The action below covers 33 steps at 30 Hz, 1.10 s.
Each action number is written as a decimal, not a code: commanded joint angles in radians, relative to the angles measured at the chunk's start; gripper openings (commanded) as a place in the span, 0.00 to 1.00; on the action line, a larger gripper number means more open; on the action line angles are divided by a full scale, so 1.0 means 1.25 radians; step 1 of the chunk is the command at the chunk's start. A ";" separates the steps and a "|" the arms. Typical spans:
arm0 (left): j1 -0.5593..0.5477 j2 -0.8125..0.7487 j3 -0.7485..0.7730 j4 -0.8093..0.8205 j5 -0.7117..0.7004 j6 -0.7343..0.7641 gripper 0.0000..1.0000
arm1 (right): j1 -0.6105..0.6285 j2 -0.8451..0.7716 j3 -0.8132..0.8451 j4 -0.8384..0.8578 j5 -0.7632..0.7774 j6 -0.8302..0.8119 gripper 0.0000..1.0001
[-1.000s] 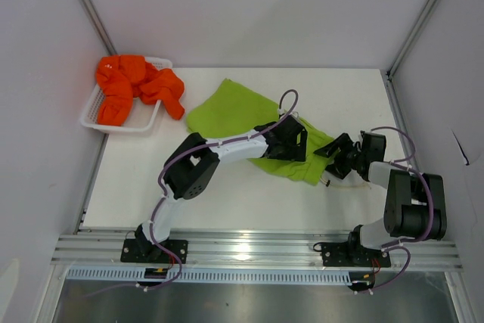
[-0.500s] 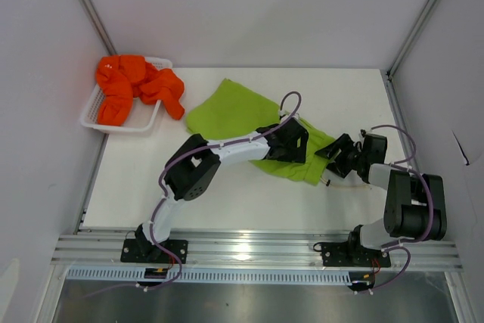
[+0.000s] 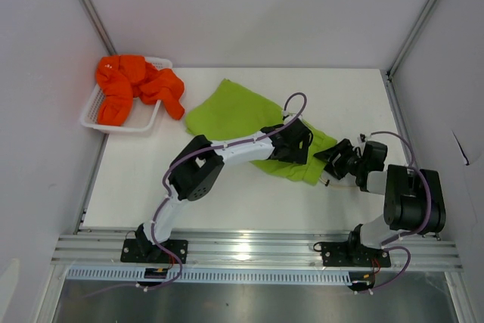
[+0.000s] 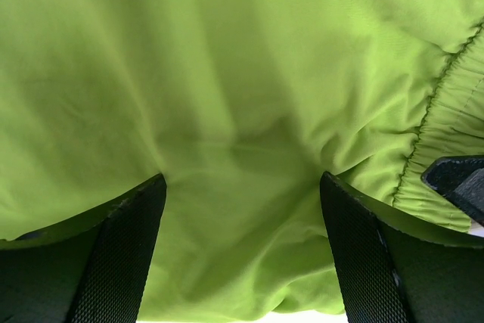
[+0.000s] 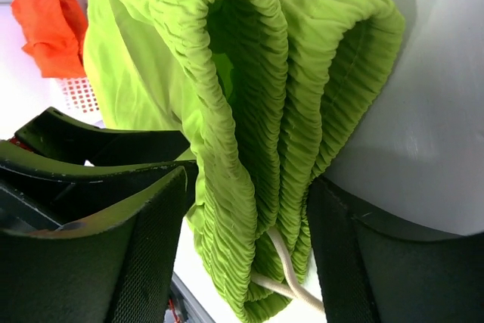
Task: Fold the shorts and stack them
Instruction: Fold the shorts
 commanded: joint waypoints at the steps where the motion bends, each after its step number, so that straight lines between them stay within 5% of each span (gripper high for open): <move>1: -0.009 0.065 -0.001 -0.076 0.024 0.007 0.85 | 0.000 0.030 -0.020 0.098 -0.042 0.031 0.65; 12: -0.013 0.077 0.009 -0.074 0.080 0.011 0.84 | 0.008 0.054 -0.021 0.158 -0.029 0.058 0.74; 22: -0.019 0.080 0.012 -0.070 0.105 0.006 0.84 | 0.065 0.043 0.071 -0.033 0.063 -0.002 0.73; 26: -0.020 0.075 0.014 -0.075 0.099 0.002 0.84 | 0.059 0.043 0.068 -0.030 0.050 0.004 0.46; 29: -0.019 0.064 0.010 -0.076 0.099 0.002 0.84 | 0.043 0.033 0.061 -0.028 0.042 0.007 0.39; 33: -0.011 0.053 0.018 -0.085 0.094 0.008 0.84 | 0.026 0.006 0.089 -0.120 0.069 -0.023 0.08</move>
